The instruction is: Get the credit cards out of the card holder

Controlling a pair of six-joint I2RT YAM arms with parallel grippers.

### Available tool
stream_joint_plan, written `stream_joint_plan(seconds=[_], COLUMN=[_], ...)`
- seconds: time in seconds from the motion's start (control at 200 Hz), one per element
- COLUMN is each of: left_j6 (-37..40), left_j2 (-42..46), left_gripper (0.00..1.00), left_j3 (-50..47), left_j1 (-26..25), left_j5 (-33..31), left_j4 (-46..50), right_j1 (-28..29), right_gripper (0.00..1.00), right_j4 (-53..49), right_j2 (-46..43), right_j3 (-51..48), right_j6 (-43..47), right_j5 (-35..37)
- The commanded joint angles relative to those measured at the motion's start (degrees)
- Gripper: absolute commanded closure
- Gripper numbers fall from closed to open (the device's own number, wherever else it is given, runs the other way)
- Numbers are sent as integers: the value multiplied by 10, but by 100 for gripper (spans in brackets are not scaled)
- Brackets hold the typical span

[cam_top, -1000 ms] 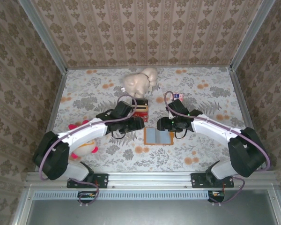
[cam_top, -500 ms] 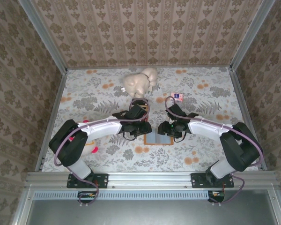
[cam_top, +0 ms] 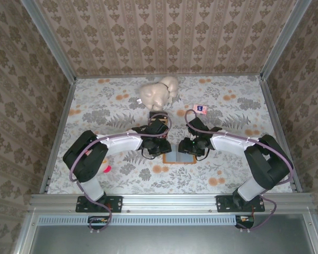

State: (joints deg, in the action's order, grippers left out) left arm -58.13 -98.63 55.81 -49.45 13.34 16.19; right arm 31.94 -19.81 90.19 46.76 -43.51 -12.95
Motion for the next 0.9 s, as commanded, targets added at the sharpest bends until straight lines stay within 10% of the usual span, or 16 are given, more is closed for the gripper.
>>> stream_joint_plan(seconds=[0.0,0.895], left_j6=[-8,-12], left_j2=[-5,-35], left_gripper=[71,77], left_j3=[17,19], left_j1=[3,1], left_j5=[12,70], left_j4=[-1,-49], right_j1=[3,3], right_gripper=[51,60], right_j4=[-23,-16], right_j2=[18,33], right_j3=[-1,-14], right_j6=[-2,-5], right_j5=[7,12])
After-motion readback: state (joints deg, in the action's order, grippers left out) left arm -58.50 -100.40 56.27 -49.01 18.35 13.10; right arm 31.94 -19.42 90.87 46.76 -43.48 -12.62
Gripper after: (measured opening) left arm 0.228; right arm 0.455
